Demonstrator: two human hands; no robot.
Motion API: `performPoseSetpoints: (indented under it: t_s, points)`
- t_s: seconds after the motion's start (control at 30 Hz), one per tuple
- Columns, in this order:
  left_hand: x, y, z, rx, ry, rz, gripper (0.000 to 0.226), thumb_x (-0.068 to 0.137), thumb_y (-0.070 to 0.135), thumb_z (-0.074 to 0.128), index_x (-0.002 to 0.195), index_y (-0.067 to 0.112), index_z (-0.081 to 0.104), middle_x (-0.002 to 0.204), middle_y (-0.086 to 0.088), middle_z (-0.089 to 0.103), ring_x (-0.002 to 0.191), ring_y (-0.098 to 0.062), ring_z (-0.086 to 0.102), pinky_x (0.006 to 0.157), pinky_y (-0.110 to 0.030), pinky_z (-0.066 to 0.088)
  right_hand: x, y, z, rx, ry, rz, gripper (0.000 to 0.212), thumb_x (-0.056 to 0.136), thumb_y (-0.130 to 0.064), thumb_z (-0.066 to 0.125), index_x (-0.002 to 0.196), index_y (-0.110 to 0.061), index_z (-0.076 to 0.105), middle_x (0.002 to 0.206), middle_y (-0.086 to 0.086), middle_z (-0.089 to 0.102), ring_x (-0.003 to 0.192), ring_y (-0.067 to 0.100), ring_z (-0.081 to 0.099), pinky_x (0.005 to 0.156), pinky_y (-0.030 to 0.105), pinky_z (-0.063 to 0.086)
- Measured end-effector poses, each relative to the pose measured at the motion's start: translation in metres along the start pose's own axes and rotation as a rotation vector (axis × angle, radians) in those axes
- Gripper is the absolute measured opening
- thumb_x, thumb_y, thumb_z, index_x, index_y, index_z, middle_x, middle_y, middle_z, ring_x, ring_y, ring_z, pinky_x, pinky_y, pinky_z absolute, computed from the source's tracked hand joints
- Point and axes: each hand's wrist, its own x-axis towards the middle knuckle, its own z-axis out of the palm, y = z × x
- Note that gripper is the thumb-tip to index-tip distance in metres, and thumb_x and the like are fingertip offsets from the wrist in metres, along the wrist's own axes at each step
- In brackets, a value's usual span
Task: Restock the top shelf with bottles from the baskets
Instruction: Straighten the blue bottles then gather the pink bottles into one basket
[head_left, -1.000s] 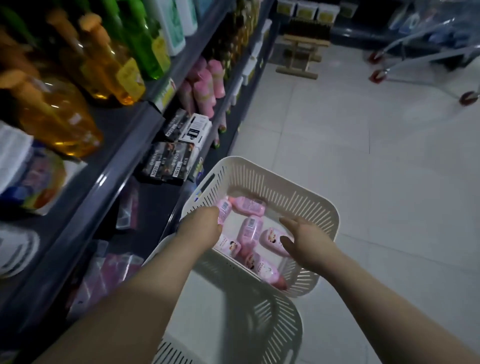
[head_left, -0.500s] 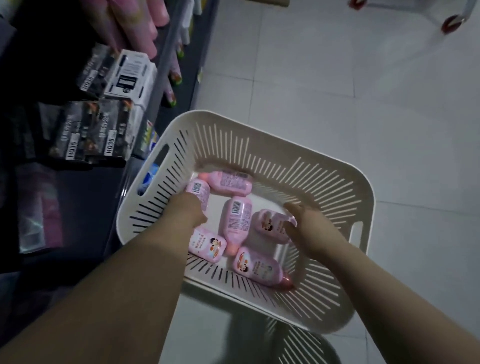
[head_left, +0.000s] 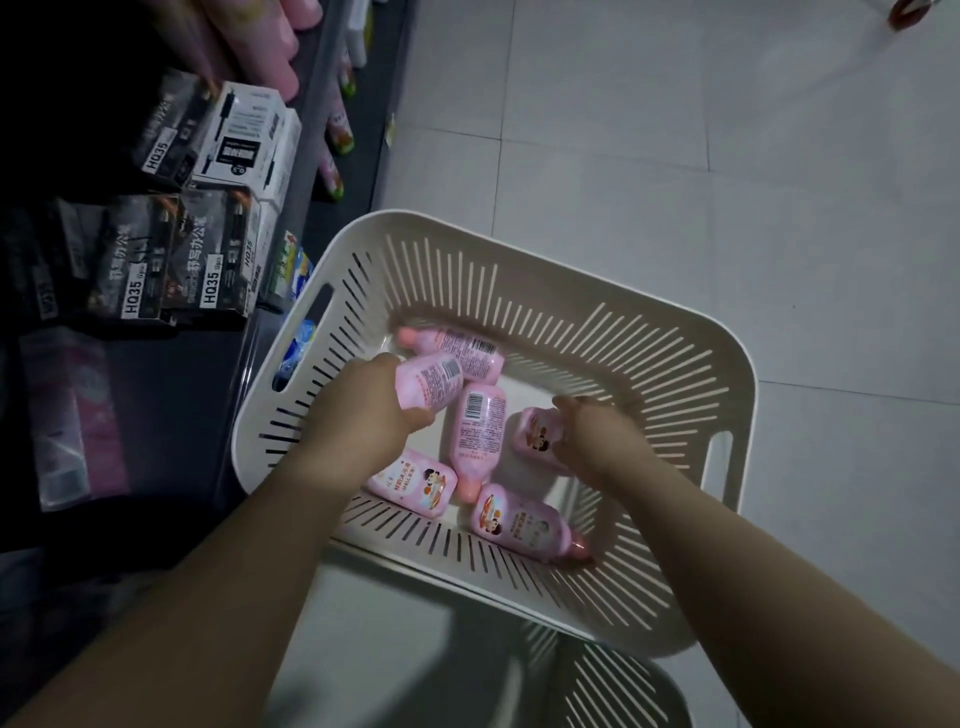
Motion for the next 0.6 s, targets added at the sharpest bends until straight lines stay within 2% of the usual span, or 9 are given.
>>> performPoseSetpoints:
  t_s: [0.1,0.2,0.27,0.37,0.43,0.53,0.6]
  points:
    - [-0.012,0.002,-0.008,-0.105,0.073,0.026,0.04,0.076,0.038,0.076,0.109,0.021,0.059,0.098,-0.005,0.059,0.077,-0.021,0.061,0.065,-0.034,0.051,0.011,-0.002,0.014,-0.01,-0.038,0.012,0.048,0.088,-0.044,0.06,0.123,-0.015,0.046,0.118,0.009,0.058,0.105,0.03,0.058,0.085,0.037,0.049]
    - [-0.02,0.004,-0.014,-0.133,0.127,0.028,0.043,0.078,0.034,0.075,0.115,0.022,0.057,0.102,-0.005,0.053,0.08,-0.02,0.057,0.064,-0.029,0.041,0.014,-0.003,0.026,-0.023,-0.042,0.054,0.049,0.087,-0.035,0.062,0.126,-0.01,0.045,0.129,0.015,0.049,0.113,0.033,0.054,0.092,0.041,0.047]
    - [-0.026,0.006,-0.017,-0.163,0.146,0.039,0.043,0.079,0.032,0.075,0.117,0.022,0.057,0.102,-0.004,0.052,0.08,-0.019,0.057,0.064,-0.028,0.041,0.013,-0.005,0.03,-0.014,-0.042,0.077,0.051,0.085,-0.029,0.063,0.127,-0.006,0.044,0.131,0.017,0.043,0.113,0.034,0.055,0.093,0.042,0.048]
    - [-0.036,0.008,-0.021,-0.187,0.178,0.029,0.049,0.079,0.028,0.075,0.124,0.024,0.056,0.105,-0.004,0.049,0.083,-0.02,0.058,0.073,-0.03,0.047,0.001,-0.012,0.021,0.046,-0.072,0.062,0.064,0.079,-0.035,0.071,0.128,-0.006,0.042,0.136,0.017,0.035,0.109,0.033,0.058,0.089,0.038,0.05]
    - [-0.046,0.012,-0.028,-0.192,0.216,0.025,0.049,0.078,0.023,0.075,0.124,0.024,0.056,0.107,-0.005,0.049,0.087,-0.022,0.058,0.078,-0.03,0.047,-0.01,-0.016,0.004,0.016,-0.066,0.018,0.071,0.073,-0.041,0.075,0.127,-0.007,0.044,0.136,0.016,0.037,0.108,0.032,0.058,0.084,0.037,0.05]
    - [-0.068,0.019,-0.045,-0.224,0.257,0.02,0.044,0.077,0.018,0.074,0.119,0.024,0.059,0.107,-0.003,0.05,0.088,-0.021,0.058,0.076,-0.028,0.044,-0.03,-0.025,-0.031,-0.032,-0.027,-0.052,0.055,0.071,-0.042,0.077,0.112,-0.014,0.053,0.11,0.006,0.058,0.087,0.022,0.058,0.069,0.03,0.046]
    - [-0.089,0.025,-0.061,-0.242,0.294,0.011,0.039,0.077,0.017,0.073,0.114,0.021,0.062,0.104,-0.002,0.051,0.087,-0.018,0.056,0.073,-0.026,0.041,-0.049,-0.035,-0.061,-0.051,-0.016,-0.098,0.041,0.072,-0.045,0.074,0.099,-0.018,0.056,0.093,0.001,0.061,0.079,0.02,0.057,0.064,0.028,0.044]
